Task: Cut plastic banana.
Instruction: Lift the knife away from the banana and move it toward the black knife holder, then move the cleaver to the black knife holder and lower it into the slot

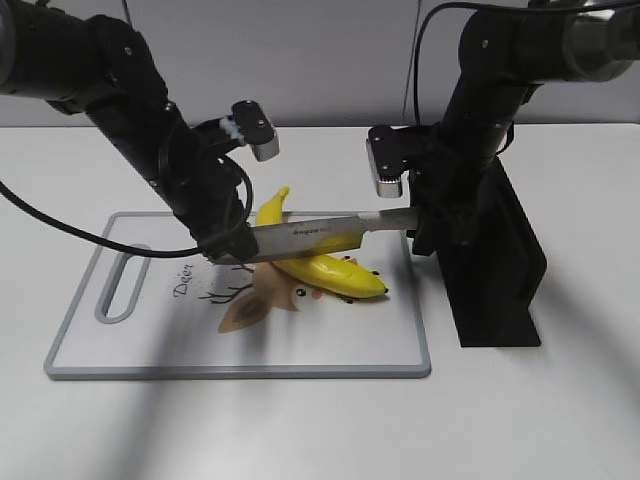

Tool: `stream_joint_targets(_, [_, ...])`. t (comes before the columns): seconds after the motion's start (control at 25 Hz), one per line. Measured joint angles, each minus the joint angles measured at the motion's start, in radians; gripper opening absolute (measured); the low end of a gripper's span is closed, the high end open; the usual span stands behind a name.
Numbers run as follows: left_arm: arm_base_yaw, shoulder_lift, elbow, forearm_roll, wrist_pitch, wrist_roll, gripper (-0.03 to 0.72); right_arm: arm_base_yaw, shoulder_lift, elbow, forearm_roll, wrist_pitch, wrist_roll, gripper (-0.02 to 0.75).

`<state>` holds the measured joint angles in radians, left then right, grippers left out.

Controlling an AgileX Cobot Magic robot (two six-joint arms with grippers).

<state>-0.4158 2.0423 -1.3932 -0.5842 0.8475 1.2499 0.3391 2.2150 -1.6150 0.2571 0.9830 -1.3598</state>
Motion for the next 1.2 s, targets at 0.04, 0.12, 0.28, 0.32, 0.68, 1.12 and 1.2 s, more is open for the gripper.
stream_joint_targets(0.04, [0.0,-0.005,0.002,0.001,-0.004,-0.001,0.001,0.0,0.0,-0.004,-0.002,0.002,0.003,0.199])
stream_joint_targets(0.12, [-0.003,-0.013,0.004,0.009,-0.011,-0.003,0.001,0.0,-0.004,-0.008,-0.005,0.004,0.008,0.199])
stream_joint_targets(0.28, [-0.007,-0.052,0.014,0.042,-0.028,-0.004,0.001,0.0,-0.031,-0.018,-0.007,0.027,0.023,0.199])
stream_joint_targets(0.32, [-0.007,-0.068,0.014,0.048,-0.028,-0.004,0.001,0.0,-0.041,-0.022,-0.006,0.039,0.027,0.199])
stream_joint_targets(0.68, [-0.017,-0.235,0.017,0.095,-0.004,-0.007,0.0,0.003,-0.188,-0.032,0.008,0.126,0.051,0.195])
stream_joint_targets(1.12, [-0.017,-0.337,0.019,0.098,0.022,-0.016,0.277,0.013,-0.292,-0.033,0.011,0.226,0.088,0.182])
stream_joint_targets(1.2, [-0.015,-0.342,0.019,0.098,0.025,-0.016,0.48,0.013,-0.292,-0.033,-0.002,0.227,0.092,0.182])
